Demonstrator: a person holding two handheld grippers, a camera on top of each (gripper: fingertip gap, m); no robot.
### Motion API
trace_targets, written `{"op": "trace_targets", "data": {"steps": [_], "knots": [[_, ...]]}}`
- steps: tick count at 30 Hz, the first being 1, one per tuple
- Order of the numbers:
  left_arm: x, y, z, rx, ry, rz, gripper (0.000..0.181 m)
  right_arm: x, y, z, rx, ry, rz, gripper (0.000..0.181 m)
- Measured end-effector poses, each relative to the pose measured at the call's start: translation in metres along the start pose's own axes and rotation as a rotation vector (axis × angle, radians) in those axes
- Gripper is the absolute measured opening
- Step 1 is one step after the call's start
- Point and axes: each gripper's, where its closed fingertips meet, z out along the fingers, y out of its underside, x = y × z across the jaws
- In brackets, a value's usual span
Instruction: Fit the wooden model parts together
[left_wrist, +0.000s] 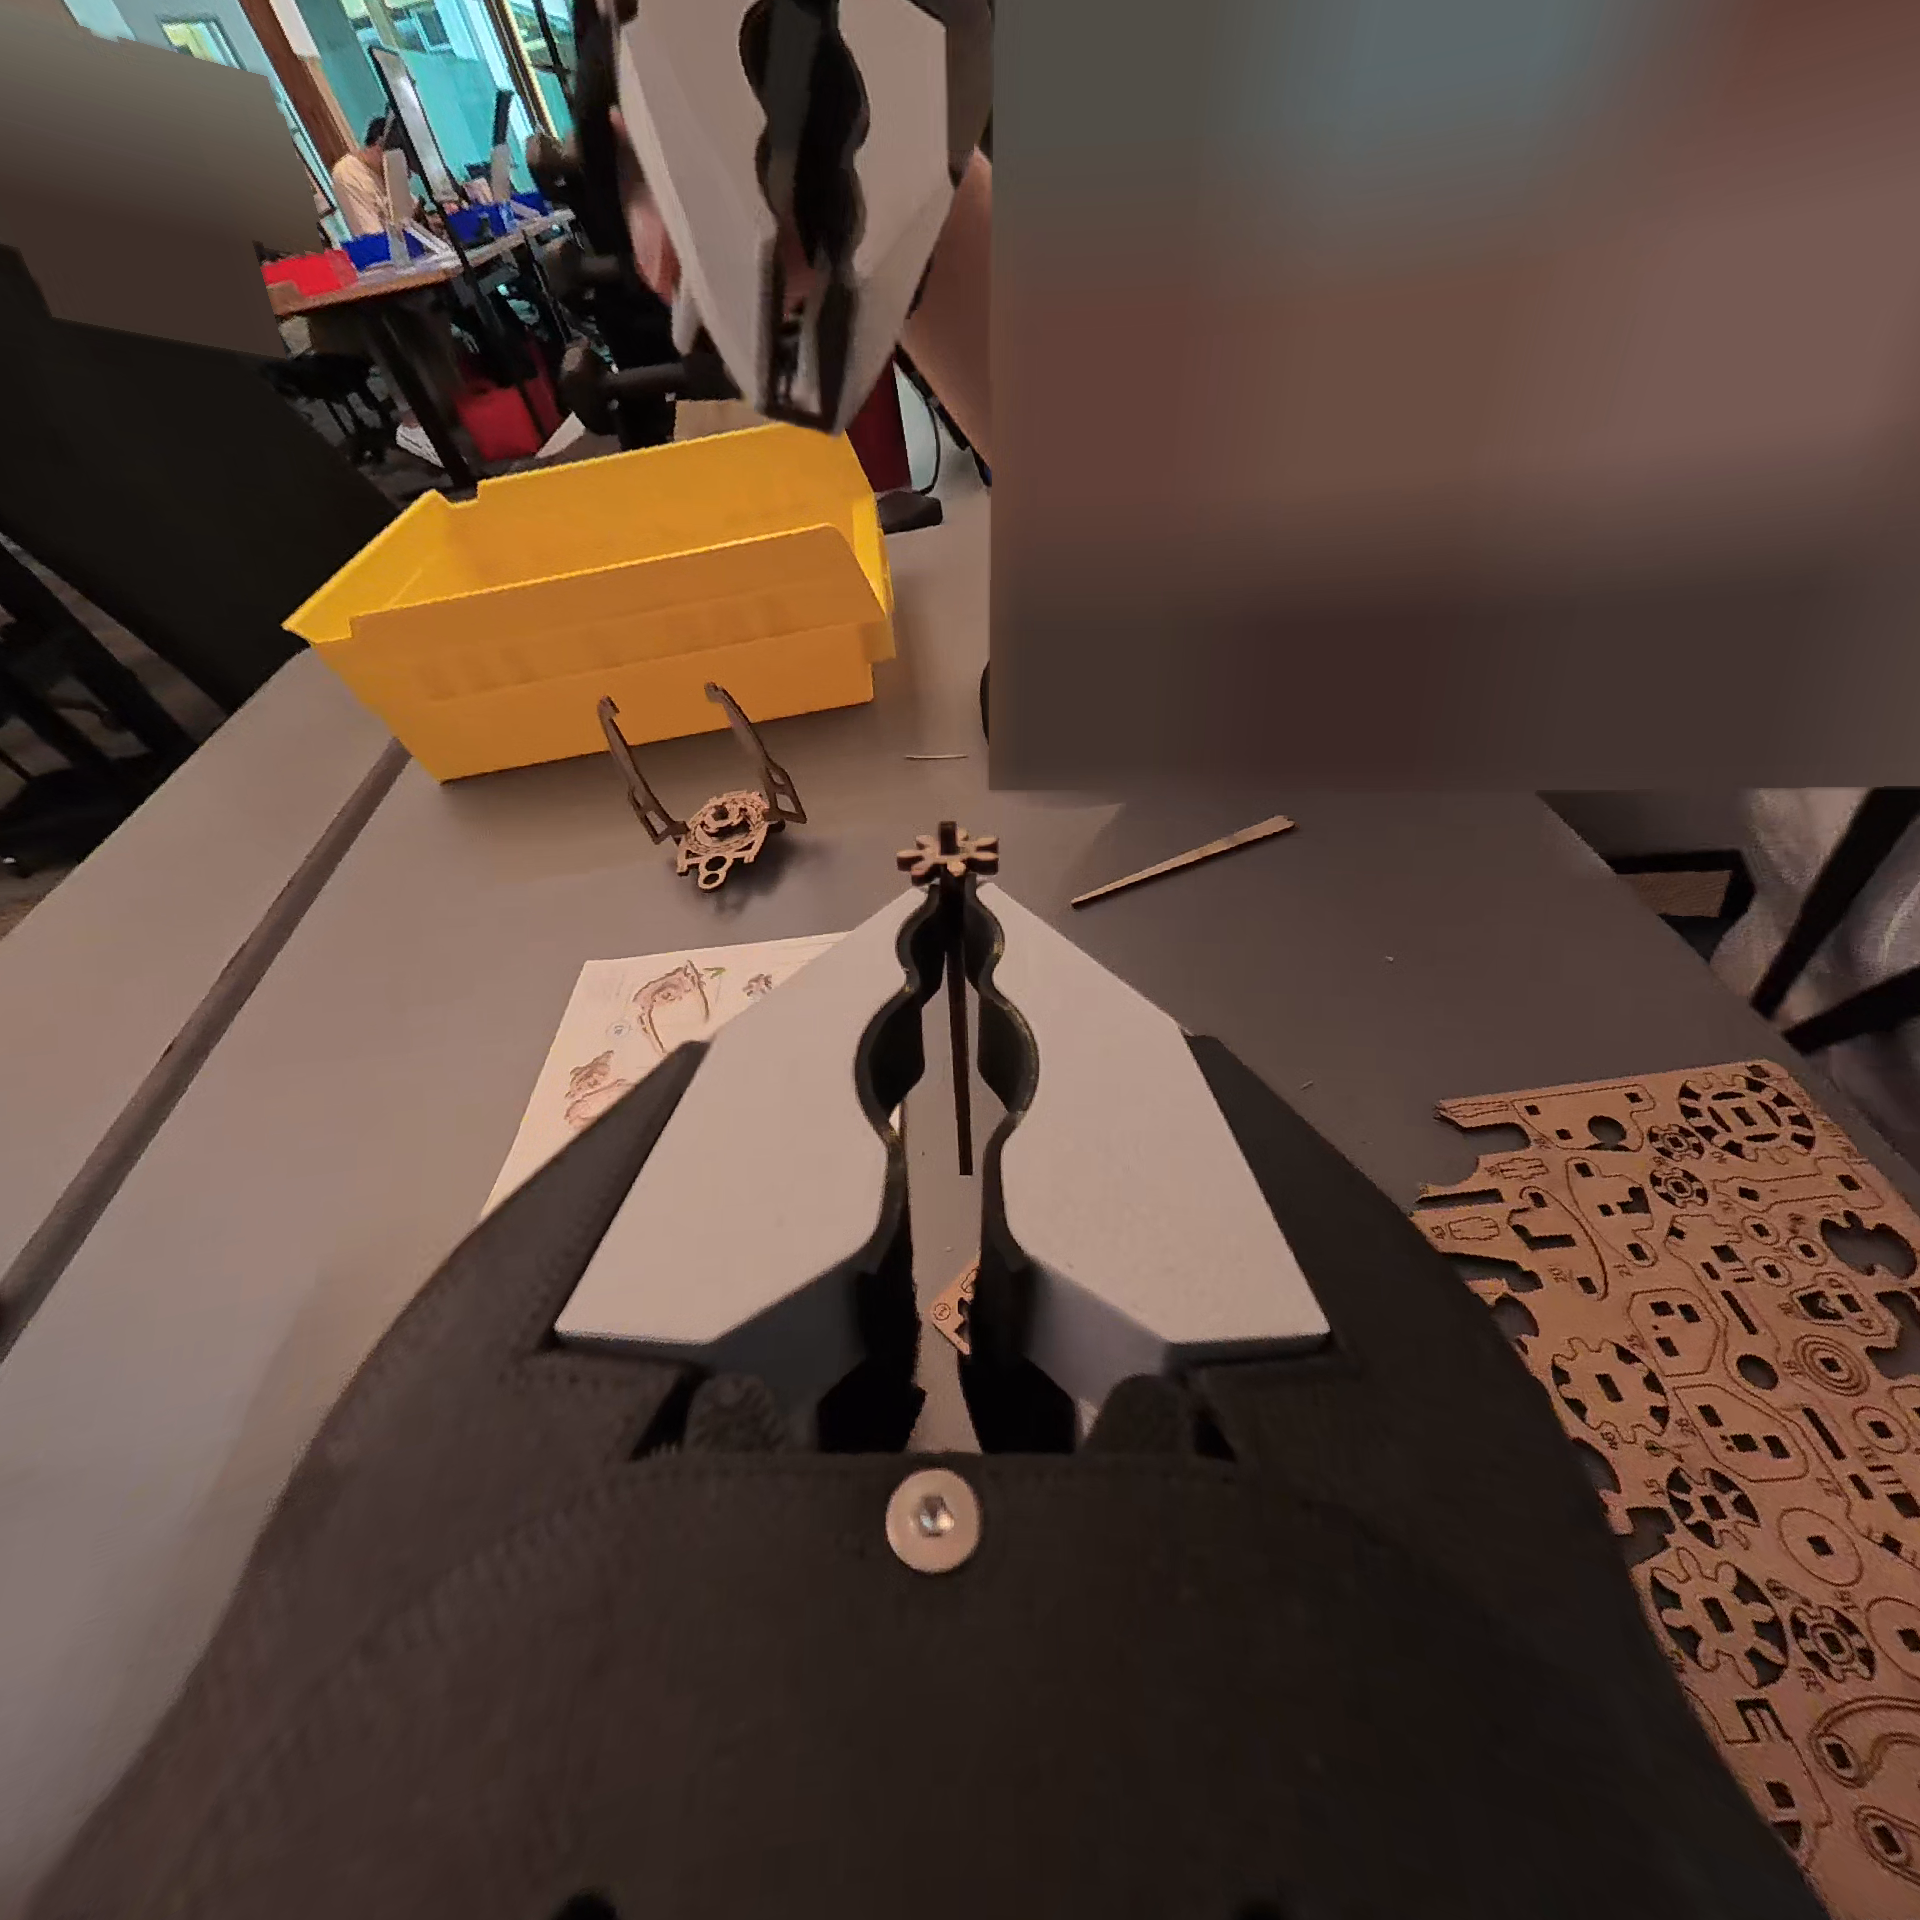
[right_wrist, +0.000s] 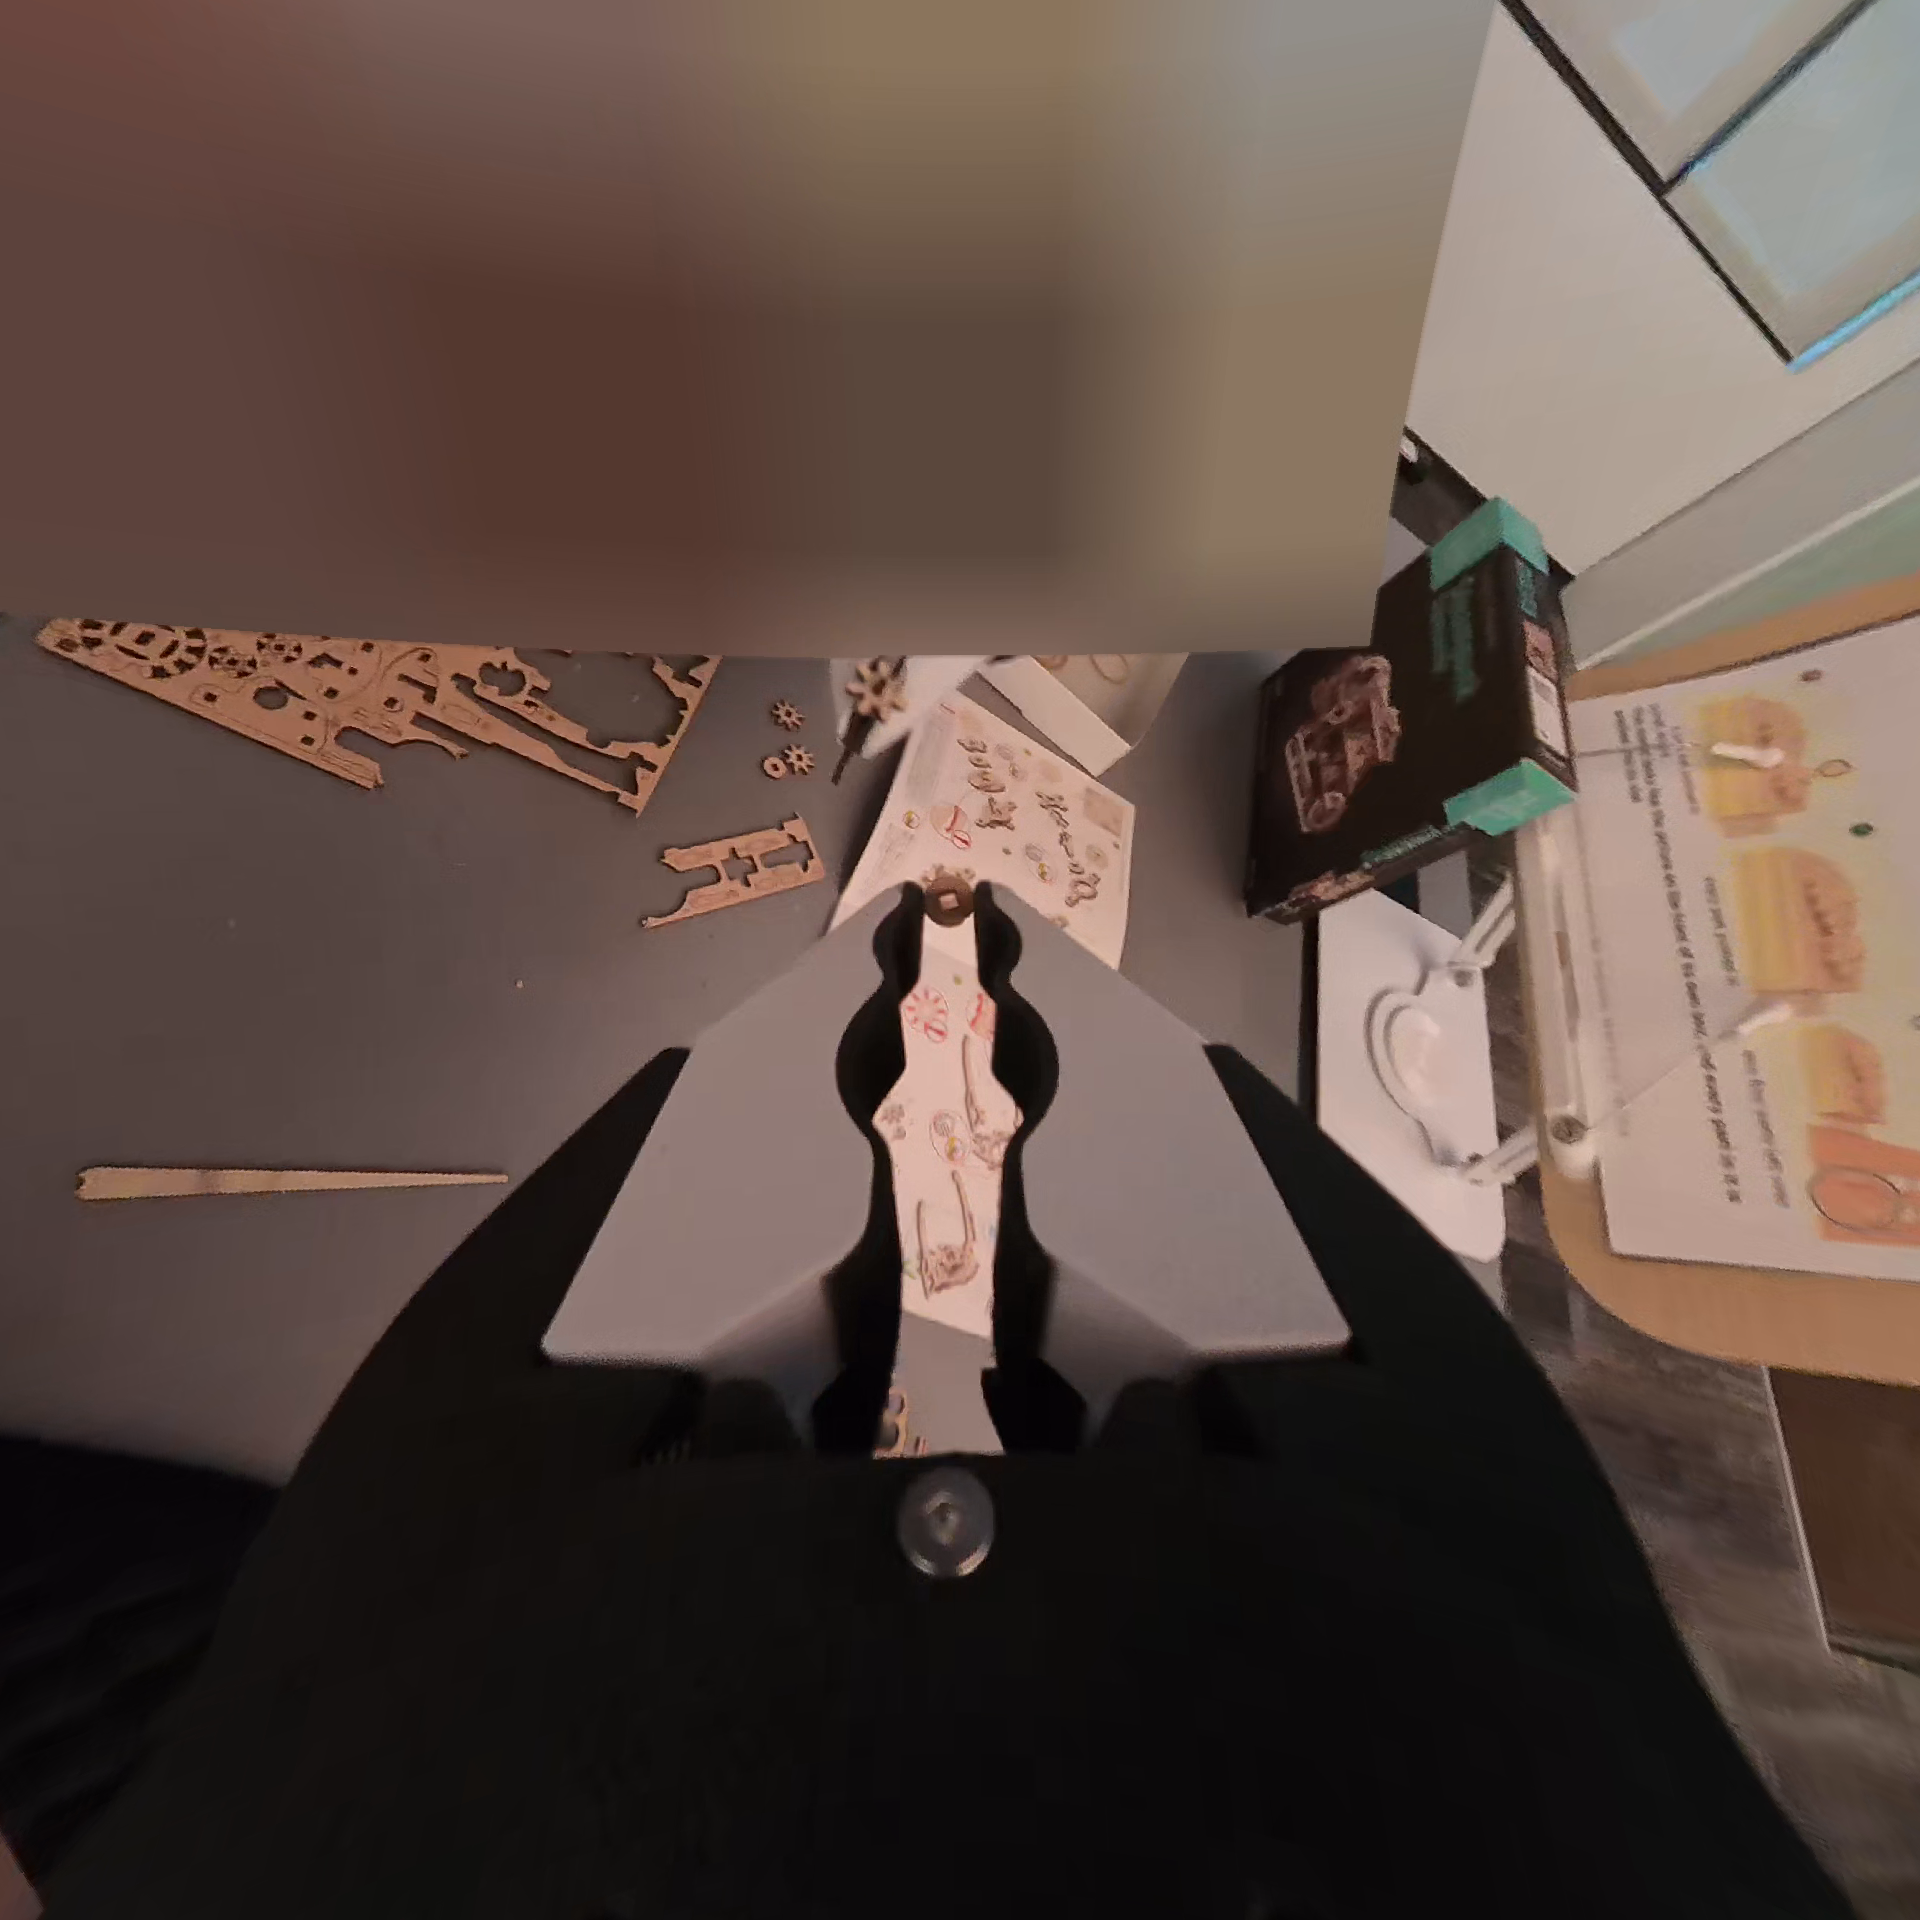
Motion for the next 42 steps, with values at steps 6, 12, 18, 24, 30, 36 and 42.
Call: {"op": "trace_targets", "data": {"steps": [6, 12, 18, 24, 30, 36, 42], "knots": [[-0.008, -0.001, 0.034, -0.145, 0.131, -0.093, 0.000, -0.012, 0.013, 0.017, -0.017, -0.101, -0.032, 0.009], [-0.006, -0.019, 0.050, -0.145, 0.210, -0.003, 0.000, -0.013, 0.012, 0.018, -0.023, -0.093, -0.057, 0.009], [0.000, -0.008, 0.045, -0.097, 0.273, -0.066, 0.000, -0.023, 0.009, 0.036, 0.005, -0.175, -0.062, 0.009], [0.010, -0.005, 0.044, -0.070, 0.347, -0.093, 0.000, -0.035, 0.007, 0.048, 0.000, -0.232, -0.084, 0.009], [0.014, -0.005, 0.046, -0.051, 0.371, -0.110, 0.000, -0.040, 0.007, 0.050, 0.011, -0.275, -0.064, 0.009], [0.014, -0.008, 0.044, -0.015, 0.387, -0.113, 0.000, -0.042, 0.006, 0.048, 0.011, -0.277, -0.069, 0.009], [0.015, -0.011, 0.042, -0.007, 0.389, -0.100, 0.000, -0.042, 0.003, 0.049, 0.029, -0.271, -0.080, 0.009]]}}
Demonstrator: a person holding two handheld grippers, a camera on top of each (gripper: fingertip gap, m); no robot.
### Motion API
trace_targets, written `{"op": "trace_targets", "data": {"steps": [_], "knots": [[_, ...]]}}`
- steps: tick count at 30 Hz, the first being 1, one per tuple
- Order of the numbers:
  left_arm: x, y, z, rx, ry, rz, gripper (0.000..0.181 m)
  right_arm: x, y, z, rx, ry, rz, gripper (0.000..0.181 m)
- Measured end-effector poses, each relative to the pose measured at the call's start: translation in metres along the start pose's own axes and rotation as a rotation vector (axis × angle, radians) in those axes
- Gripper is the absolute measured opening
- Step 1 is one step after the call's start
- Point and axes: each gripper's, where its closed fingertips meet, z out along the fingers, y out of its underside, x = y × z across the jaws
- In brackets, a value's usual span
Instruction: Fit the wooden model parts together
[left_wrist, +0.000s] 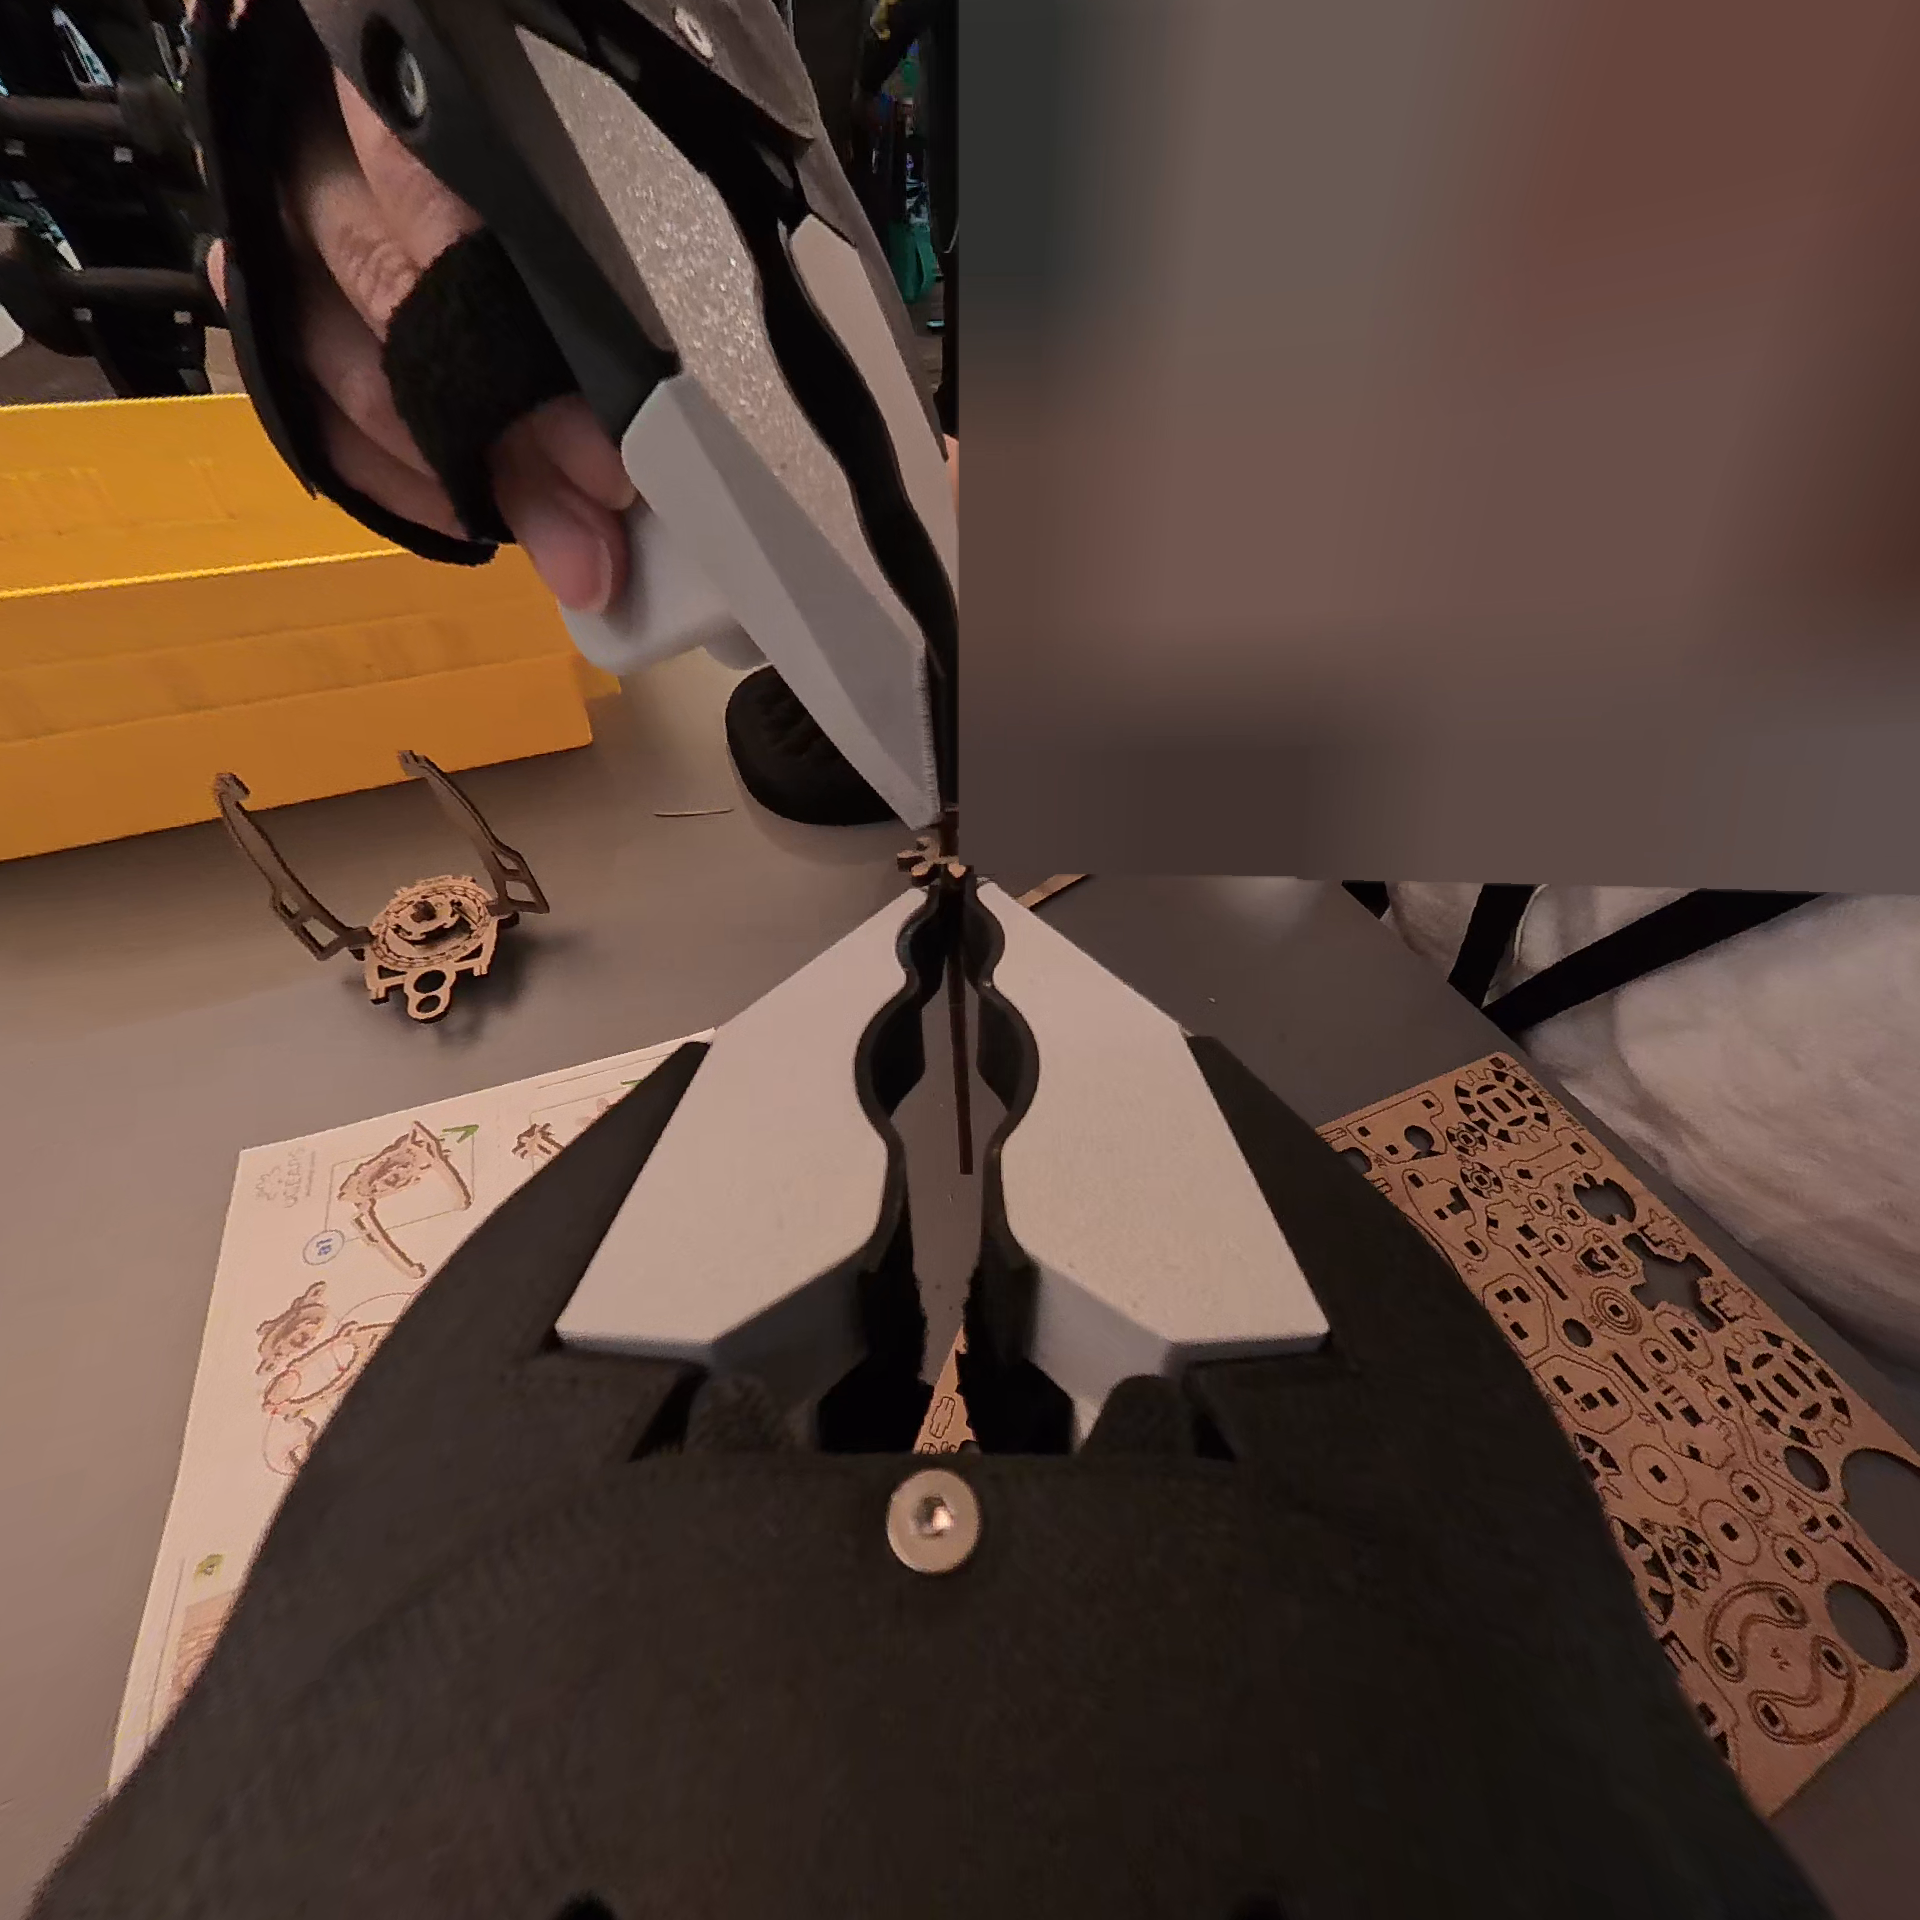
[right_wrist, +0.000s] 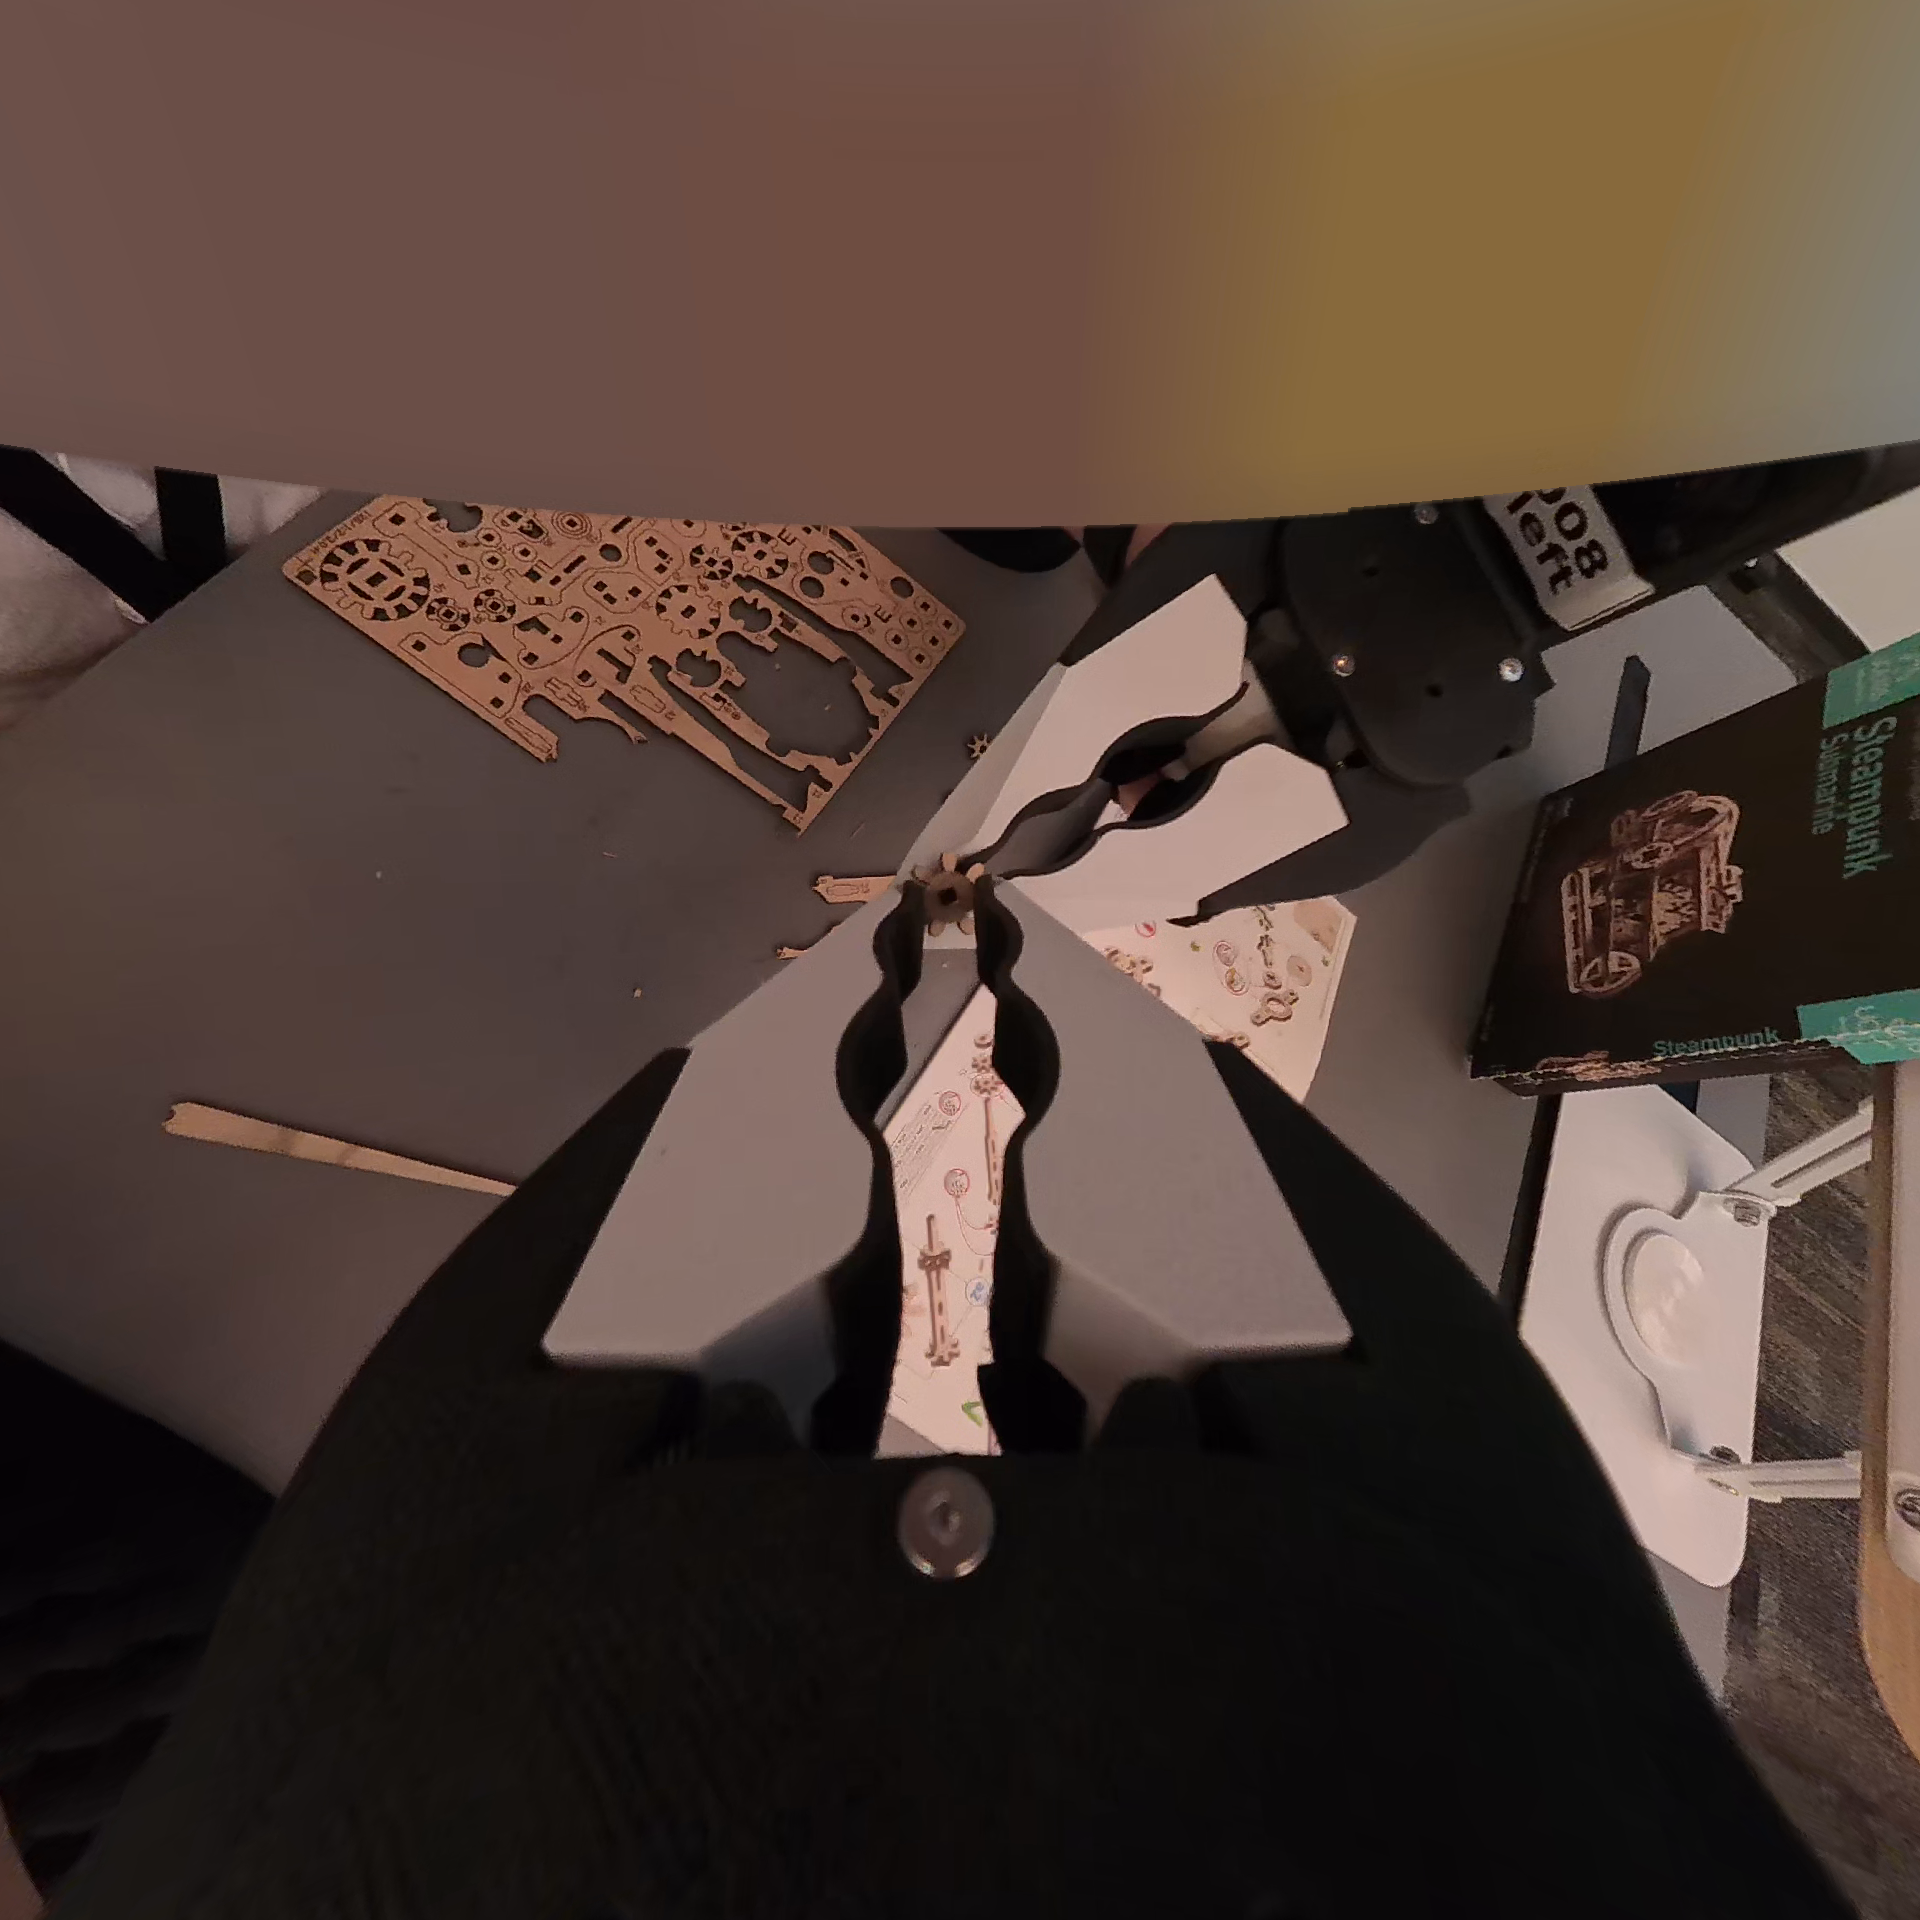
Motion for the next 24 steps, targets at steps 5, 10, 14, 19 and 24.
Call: {"op": "trace_targets", "data": {"steps": [5, 10, 14, 19, 24], "knots": [[0.000, 0.003, 0.000, -0.029, 0.008, -0.032, 0.000, 0.001, 0.001, 0.002, -0.029, 0.003, 0.008, 0.009], [0.007, 0.003, 0.002, -0.039, 0.060, -0.071, 0.000, -0.003, -0.002, 0.003, -0.023, -0.014, -0.006, 0.009], [0.011, 0.006, 0.003, -0.068, 0.081, -0.079, 0.000, -0.008, -0.002, 0.006, -0.015, -0.049, 0.012, 0.009], [0.013, 0.013, 0.007, -0.107, 0.117, -0.123, 0.000, -0.012, 0.003, 0.009, -0.043, -0.100, 0.079, 0.009], [0.015, 0.014, 0.007, -0.111, 0.131, -0.138, 0.000, -0.014, 0.003, 0.011, -0.046, -0.113, 0.086, 0.009]]}}
